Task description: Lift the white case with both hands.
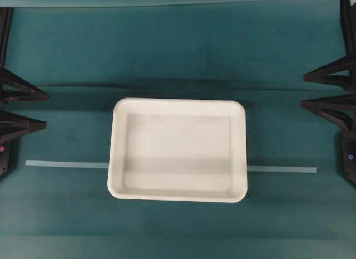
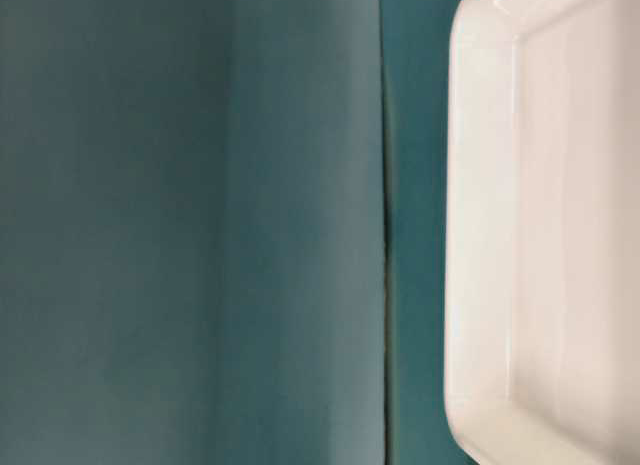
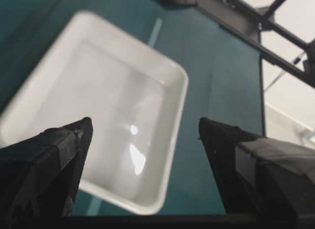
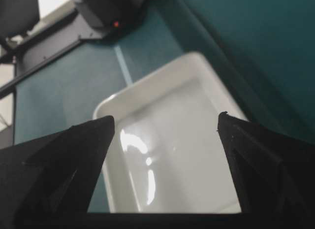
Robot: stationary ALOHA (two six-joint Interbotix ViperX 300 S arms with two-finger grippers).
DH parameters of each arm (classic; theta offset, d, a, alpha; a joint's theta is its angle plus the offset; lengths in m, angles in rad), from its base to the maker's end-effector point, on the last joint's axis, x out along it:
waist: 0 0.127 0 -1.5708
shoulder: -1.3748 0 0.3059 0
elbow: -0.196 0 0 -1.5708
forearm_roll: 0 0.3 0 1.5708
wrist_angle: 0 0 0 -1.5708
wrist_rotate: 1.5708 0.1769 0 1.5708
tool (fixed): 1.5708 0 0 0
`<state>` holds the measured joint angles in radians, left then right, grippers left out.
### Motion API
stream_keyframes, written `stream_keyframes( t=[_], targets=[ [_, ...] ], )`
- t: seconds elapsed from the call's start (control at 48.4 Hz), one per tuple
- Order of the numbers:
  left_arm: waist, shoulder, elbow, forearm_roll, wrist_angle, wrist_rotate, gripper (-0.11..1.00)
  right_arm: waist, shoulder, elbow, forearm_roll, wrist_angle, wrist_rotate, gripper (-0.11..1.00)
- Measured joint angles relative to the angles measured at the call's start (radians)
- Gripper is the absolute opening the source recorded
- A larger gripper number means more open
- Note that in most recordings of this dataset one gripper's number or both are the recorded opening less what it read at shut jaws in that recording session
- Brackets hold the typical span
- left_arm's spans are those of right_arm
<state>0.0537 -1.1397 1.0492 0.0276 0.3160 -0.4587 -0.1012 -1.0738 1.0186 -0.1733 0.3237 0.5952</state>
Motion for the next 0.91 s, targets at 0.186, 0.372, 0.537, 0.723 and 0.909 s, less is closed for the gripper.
stream_keyframes(
  t=[0.186,0.372,0.537,0.723,0.909],
  targets=[
    [0.000,-0.044,-0.014,0.000,0.003,0.084,0.92,0.008,-0.046,-0.012,0.000,0.002,-0.071,0.90],
    [0.000,-0.071,-0.028,0.000,0.003,0.121,0.92,0.009,-0.081,-0.023,0.000,0.018,-0.081,0.90],
    [0.000,-0.075,-0.029,0.000,0.003,0.123,0.92,0.014,-0.087,-0.026,0.000,0.021,-0.081,0.90],
    [0.000,-0.075,-0.029,0.000,0.003,0.124,0.92,0.020,-0.087,-0.026,0.000,0.026,-0.081,0.90],
    [0.000,-0.075,-0.029,0.000,0.003,0.124,0.92,0.020,-0.089,-0.025,0.000,0.026,-0.081,0.90]
  ],
)
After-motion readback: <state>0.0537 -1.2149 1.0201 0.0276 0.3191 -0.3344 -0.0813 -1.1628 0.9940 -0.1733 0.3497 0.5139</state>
